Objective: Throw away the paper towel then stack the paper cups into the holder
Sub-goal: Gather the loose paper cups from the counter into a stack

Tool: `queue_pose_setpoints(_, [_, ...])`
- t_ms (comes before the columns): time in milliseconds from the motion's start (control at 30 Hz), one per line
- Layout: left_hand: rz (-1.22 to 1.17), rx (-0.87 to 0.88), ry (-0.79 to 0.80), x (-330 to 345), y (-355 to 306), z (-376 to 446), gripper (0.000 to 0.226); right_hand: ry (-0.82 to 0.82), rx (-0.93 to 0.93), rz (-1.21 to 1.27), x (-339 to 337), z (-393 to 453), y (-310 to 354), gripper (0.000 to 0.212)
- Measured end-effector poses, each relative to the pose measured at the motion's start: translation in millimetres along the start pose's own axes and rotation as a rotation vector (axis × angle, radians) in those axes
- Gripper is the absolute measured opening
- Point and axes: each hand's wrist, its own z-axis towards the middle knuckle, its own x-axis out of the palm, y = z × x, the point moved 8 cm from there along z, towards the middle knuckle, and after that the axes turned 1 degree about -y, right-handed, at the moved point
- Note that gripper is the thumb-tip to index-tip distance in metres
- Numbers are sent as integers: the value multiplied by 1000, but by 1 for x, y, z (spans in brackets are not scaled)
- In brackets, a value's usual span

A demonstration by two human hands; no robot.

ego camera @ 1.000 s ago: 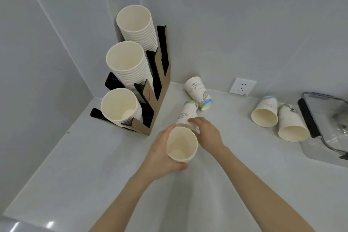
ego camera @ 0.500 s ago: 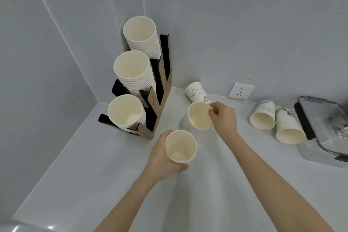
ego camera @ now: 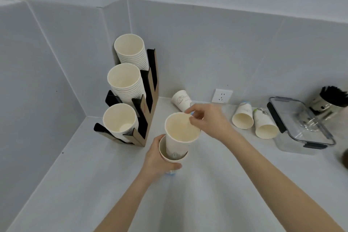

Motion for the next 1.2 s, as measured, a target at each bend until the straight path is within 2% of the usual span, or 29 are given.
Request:
queue_pose_setpoints(200, [-35,0,-18,-1,3,0,84,168,71,-220,62,-20,-37,27])
queue_pose_setpoints(500, [3,30,33,-3,-16,23,80,168,97,-175,58,11,-58,21])
queue_pose_setpoints(733, [-36,64,-29,-9,-43,78,84,51,205,-64,31,83,-92,22])
queue_pose_setpoints(900, [-19,110,-90,-3,-49,120,82,47,274,-68,41,137,-127,33])
queue_pose_setpoints(1067, [-5,118,-180,2,-43,145,108,92,339,-117,70,170,-159,57])
queue_pose_setpoints(1200, [9,151,-207,2,-39,152,103,145,407,-122,100,175,-181,71])
